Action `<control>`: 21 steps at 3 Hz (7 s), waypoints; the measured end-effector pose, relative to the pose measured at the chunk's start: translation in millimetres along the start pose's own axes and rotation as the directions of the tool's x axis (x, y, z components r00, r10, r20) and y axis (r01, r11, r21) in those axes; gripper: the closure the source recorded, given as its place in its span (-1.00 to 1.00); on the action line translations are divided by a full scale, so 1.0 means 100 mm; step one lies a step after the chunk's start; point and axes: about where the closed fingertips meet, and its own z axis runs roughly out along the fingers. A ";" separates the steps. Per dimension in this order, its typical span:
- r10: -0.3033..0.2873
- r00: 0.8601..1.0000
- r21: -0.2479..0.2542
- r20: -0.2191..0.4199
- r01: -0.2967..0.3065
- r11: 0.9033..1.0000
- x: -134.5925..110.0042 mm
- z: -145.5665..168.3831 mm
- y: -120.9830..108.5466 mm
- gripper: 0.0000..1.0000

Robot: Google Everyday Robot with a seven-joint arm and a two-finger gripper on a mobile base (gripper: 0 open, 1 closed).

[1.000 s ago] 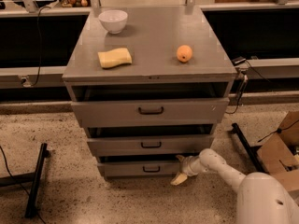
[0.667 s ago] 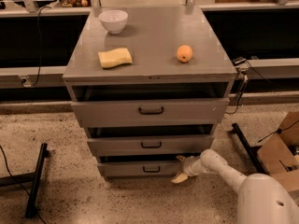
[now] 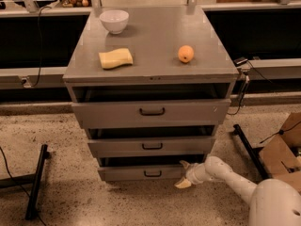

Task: Open bottom drawer

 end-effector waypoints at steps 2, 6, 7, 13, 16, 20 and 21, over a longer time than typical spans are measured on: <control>0.010 1.000 -0.023 0.010 -0.009 1.000 0.03 -0.07 0.13 -0.18; -0.018 1.000 -0.089 -0.002 0.018 0.996 0.06 0.03 0.26 -1.00; -0.066 0.997 -0.185 -0.033 0.059 0.981 0.14 0.11 0.51 -0.63; -0.146 0.989 -0.279 0.032 0.149 0.949 -0.02 -0.36 0.85 -1.00; -0.175 0.984 -0.217 -0.022 0.166 0.962 -0.31 -0.61 0.37 -0.18; -0.073 0.997 -0.132 -0.010 0.071 0.989 0.10 0.03 0.01 1.00; -0.050 0.998 -0.176 -0.030 0.044 0.983 0.26 0.14 0.17 1.00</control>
Offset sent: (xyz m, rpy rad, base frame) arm -0.0697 0.0040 0.0148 0.1050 0.0306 0.1057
